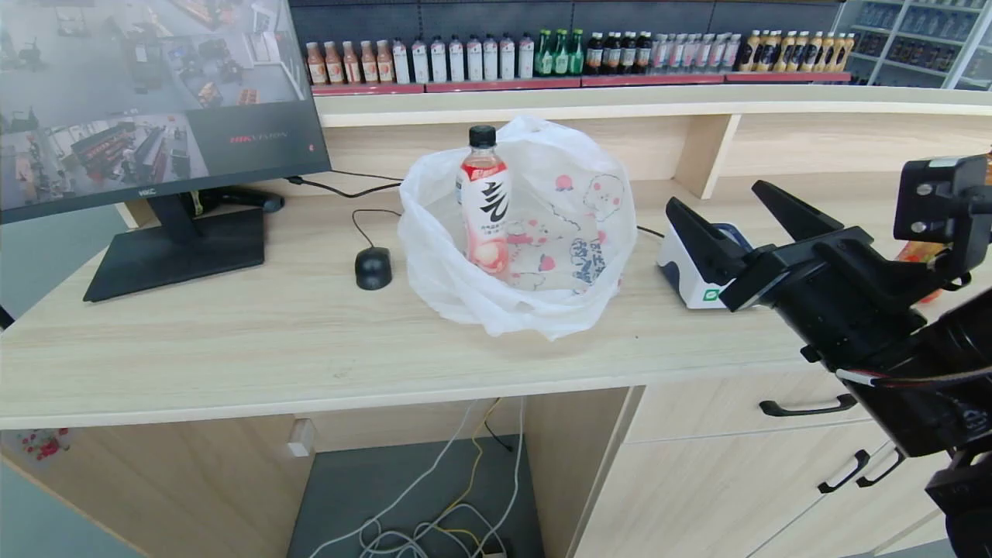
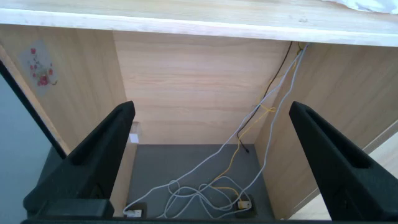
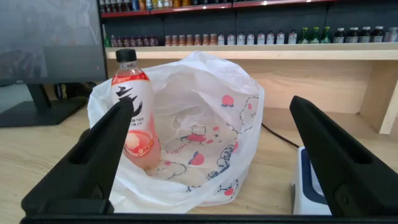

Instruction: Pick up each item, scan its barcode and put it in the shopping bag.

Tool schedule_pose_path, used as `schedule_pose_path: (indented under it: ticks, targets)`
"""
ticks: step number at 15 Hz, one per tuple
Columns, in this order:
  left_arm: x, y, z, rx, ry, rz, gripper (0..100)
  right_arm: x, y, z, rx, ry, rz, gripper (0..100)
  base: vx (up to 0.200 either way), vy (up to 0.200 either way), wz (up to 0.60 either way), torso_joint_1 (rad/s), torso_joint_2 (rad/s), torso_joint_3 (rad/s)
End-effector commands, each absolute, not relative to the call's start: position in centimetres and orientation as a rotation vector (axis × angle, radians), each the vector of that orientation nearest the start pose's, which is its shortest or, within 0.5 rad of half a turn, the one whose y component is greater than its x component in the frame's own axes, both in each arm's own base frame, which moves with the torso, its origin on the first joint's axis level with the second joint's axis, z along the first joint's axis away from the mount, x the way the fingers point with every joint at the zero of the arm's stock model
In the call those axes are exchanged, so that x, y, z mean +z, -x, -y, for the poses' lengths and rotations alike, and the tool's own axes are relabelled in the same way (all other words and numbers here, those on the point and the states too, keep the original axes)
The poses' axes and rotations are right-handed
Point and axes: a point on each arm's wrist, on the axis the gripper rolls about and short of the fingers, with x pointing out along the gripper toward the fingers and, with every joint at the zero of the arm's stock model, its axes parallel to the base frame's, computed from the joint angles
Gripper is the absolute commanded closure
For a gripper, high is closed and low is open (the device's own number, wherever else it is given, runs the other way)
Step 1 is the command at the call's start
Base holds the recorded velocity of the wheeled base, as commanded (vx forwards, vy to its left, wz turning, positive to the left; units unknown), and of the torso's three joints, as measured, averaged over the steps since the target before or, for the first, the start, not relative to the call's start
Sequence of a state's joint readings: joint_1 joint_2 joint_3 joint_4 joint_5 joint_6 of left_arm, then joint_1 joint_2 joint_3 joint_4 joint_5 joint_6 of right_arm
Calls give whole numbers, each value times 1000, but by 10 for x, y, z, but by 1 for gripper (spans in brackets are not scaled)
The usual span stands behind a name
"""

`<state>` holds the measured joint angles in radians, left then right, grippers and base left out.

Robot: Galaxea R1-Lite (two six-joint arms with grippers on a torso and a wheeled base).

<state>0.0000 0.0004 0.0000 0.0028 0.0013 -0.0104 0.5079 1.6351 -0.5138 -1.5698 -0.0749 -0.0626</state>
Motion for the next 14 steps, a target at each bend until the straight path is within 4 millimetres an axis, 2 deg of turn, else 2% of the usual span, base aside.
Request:
schedule_pose_path:
  ticks: [1, 14]
  targets:
    - [75, 23, 0, 2, 11, -3, 0, 217, -226, -124, 412, -66, 436, 0, 0, -200, 0, 2, 2, 12]
    - [75, 23, 0, 2, 12, -3, 0, 214, -228, -127, 418, -65, 429, 0, 0, -200, 0, 1, 2, 3]
